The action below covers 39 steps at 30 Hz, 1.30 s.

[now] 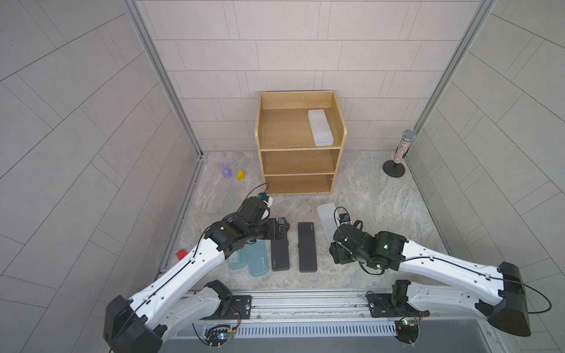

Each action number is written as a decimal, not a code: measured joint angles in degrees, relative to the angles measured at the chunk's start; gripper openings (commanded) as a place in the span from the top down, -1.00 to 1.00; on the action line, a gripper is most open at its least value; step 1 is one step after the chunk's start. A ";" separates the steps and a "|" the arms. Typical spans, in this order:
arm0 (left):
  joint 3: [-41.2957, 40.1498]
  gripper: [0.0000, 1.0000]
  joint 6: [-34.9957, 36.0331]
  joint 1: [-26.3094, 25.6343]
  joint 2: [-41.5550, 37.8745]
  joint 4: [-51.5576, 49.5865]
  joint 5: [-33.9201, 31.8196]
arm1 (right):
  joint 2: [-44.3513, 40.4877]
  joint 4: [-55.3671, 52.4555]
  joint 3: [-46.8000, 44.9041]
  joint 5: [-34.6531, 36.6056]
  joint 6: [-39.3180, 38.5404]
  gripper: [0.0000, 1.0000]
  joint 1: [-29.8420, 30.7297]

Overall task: Place the pencil cases on the shelf according to color
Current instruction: Pick up the pencil case from the center of the board, then place the pencil case on the shelf.

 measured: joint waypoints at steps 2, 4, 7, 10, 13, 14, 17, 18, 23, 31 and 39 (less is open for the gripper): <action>-0.55 -0.93 -0.92 -1.64 -0.28 -0.04 -1.81 | 0.26 -0.92 2.40 0.35 -0.59 0.09 0.00; -1.07 -0.93 -1.57 -2.12 -2.12 -0.83 -4.50 | 0.46 -1.53 4.68 0.96 -1.14 0.09 0.00; -1.09 -0.99 -1.01 -2.16 -7.26 -2.38 -9.49 | 0.61 -1.88 7.50 1.75 -2.03 0.09 0.00; -0.79 -0.99 2.49 -2.12 -13.70 -2.51 -12.37 | 1.55 -2.43 11.21 2.36 -3.48 0.09 0.00; 0.66 -0.99 5.53 -1.73 -17.05 -2.38 -13.62 | 3.30 -2.62 15.72 2.64 -5.42 0.09 -0.04; 1.79 -0.99 6.43 -1.51 -17.03 -2.51 -13.92 | 4.09 -2.69 17.51 2.67 -6.12 0.09 -0.09; 5.88 -0.99 8.76 0.28 -13.20 -3.30 -14.19 | 6.71 -2.84 22.73 2.75 -8.22 0.09 -0.70; 6.91 -0.99 9.29 1.16 -11.45 -3.48 -13.99 | 7.63 -2.84 24.35 2.82 -8.85 0.08 -0.96; 7.34 -0.99 10.69 10.64 -6.21 -3.56 -7.61 | 12.63 -2.82 31.56 2.89 -11.17 0.09 -1.99; 6.75 -0.99 10.64 26.60 -4.72 -1.62 5.68 | 21.70 -1.18 41.29 1.42 -14.45 0.08 -5.27; 5.09 -0.99 10.45 26.62 -3.98 1.86 9.97 | 30.75 -0.74 53.37 2.34 -18.47 0.05 -8.83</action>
